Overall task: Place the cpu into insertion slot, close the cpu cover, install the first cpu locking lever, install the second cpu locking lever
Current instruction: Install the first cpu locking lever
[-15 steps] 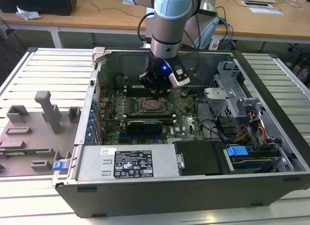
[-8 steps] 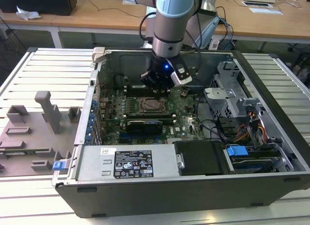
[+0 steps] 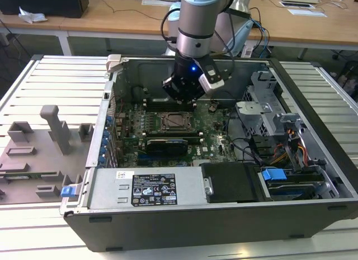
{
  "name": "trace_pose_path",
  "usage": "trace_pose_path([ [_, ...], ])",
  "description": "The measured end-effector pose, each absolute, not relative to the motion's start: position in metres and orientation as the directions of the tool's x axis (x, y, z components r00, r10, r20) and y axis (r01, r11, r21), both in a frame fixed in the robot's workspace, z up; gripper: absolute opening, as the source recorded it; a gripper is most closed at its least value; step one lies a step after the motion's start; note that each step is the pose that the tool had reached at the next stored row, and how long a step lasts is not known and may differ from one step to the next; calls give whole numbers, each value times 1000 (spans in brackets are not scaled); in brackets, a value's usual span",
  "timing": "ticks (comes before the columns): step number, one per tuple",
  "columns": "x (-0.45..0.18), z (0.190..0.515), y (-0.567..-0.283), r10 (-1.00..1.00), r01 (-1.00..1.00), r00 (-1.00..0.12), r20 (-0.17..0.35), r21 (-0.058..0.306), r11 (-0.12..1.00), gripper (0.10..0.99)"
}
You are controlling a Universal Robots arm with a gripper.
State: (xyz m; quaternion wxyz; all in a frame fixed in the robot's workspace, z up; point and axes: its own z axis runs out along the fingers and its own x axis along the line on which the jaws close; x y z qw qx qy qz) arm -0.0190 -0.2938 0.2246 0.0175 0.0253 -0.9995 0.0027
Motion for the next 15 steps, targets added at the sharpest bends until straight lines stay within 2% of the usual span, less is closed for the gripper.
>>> trace_pose_path([
  [2, -19, 225, -296, -48, -51, -998, 38, -75, 996, 106],
  [3, -19, 225, -298, -48, -51, -998, 39, -83, 995, 106],
  [8, -23, 226, -319, -48, -50, -998, 37, -80, 996, 106],
  [15, -24, 243, -323, -49, -50, -998, 32, -42, 998, 106],
])
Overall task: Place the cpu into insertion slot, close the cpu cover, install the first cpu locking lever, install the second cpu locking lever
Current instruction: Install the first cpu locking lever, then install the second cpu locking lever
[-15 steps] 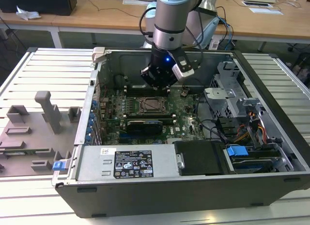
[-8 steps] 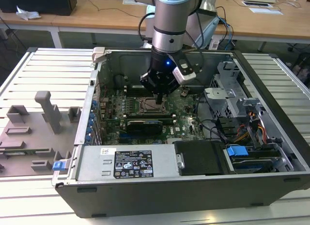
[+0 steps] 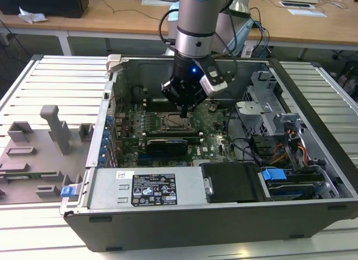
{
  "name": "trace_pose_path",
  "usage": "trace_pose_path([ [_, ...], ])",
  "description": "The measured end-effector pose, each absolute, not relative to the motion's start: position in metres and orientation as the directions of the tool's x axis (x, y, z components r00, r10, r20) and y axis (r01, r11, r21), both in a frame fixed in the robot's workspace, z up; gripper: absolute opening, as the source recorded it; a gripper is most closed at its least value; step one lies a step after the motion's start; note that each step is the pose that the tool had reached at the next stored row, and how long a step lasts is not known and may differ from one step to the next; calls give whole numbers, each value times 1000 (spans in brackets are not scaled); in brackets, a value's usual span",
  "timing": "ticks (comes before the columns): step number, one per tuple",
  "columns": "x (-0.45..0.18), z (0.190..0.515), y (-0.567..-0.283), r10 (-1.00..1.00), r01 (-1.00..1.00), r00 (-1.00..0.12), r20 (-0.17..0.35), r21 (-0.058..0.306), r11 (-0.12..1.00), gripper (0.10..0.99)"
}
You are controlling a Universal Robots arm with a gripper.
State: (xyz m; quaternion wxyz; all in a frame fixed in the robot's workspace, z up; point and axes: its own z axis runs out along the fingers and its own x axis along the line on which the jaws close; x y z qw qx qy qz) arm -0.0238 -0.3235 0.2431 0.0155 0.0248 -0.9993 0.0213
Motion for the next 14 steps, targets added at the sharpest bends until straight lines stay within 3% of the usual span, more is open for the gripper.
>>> trace_pose_path([
  [4, -24, 262, -323, -49, -50, -998, 32, -41, 998, 106],
  [14, -24, 262, -326, -49, -50, -998, 32, -35, 998, 106],
])
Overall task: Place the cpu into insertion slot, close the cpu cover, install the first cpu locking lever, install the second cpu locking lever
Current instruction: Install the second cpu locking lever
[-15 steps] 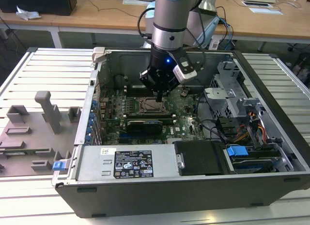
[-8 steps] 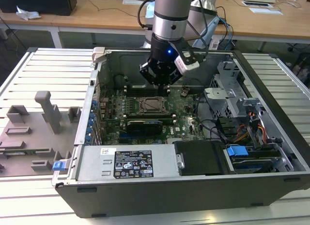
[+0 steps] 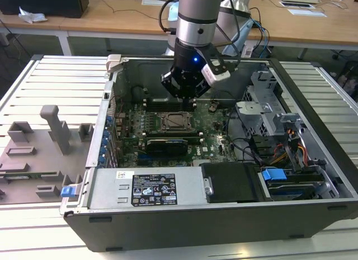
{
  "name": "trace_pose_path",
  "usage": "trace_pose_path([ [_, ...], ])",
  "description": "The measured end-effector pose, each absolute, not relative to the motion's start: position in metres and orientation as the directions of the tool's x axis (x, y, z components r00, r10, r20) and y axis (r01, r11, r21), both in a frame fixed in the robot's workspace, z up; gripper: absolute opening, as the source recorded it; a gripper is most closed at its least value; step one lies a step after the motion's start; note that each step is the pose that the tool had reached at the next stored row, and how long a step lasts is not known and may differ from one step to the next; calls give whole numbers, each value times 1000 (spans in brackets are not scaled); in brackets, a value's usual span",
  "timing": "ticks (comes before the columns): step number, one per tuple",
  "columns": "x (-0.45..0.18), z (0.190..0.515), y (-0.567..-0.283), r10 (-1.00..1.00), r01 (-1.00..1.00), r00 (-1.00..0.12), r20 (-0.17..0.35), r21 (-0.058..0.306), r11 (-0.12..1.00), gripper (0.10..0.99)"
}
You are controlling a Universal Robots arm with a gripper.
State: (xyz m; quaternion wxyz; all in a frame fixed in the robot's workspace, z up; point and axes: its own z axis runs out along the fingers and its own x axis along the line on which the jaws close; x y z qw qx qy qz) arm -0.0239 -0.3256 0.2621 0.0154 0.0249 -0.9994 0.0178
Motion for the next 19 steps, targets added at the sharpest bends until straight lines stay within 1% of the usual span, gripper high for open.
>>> trace_pose_path([
  [1, -24, 261, -331, -50, -50, -998, 31, -21, 999, 106],
  [7, -26, 256, -355, -51, -50, -998, 28, 30, 998, 106],
  [9, -29, 255, -364, -52, -50, -998, 26, 83, 995, 106],
  [10, -30, 255, -369, -53, -50, -998, 24, 117, 992, 106],
  [12, -34, 250, -382, -54, -50, -998, 22, 147, 988, 106],
  [19, -44, 237, -388, -54, -50, -998, 21, 162, 985, 106],
])
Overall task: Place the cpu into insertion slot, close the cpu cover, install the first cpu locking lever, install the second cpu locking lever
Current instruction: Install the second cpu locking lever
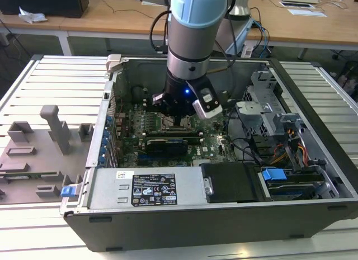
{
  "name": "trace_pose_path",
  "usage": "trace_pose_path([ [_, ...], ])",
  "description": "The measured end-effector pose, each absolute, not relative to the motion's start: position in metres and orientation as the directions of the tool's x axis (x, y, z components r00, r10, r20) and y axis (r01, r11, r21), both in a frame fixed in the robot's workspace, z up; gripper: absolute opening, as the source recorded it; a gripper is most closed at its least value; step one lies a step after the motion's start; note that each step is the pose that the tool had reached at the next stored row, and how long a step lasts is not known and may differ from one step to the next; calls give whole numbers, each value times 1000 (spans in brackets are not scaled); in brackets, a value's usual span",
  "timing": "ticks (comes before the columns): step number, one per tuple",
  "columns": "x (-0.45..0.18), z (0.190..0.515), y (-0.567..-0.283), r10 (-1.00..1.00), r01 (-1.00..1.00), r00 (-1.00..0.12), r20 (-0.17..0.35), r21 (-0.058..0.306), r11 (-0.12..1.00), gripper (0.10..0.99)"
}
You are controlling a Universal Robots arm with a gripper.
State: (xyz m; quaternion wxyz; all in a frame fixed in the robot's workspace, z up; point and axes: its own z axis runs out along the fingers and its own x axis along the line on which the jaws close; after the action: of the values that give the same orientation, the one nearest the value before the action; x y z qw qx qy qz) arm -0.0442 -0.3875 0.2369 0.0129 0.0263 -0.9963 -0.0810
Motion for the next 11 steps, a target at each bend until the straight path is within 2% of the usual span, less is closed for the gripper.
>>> trace_pose_path([
  [11, -68, 211, -392, -72, -67, -997, 20, 186, 980, 106],
])
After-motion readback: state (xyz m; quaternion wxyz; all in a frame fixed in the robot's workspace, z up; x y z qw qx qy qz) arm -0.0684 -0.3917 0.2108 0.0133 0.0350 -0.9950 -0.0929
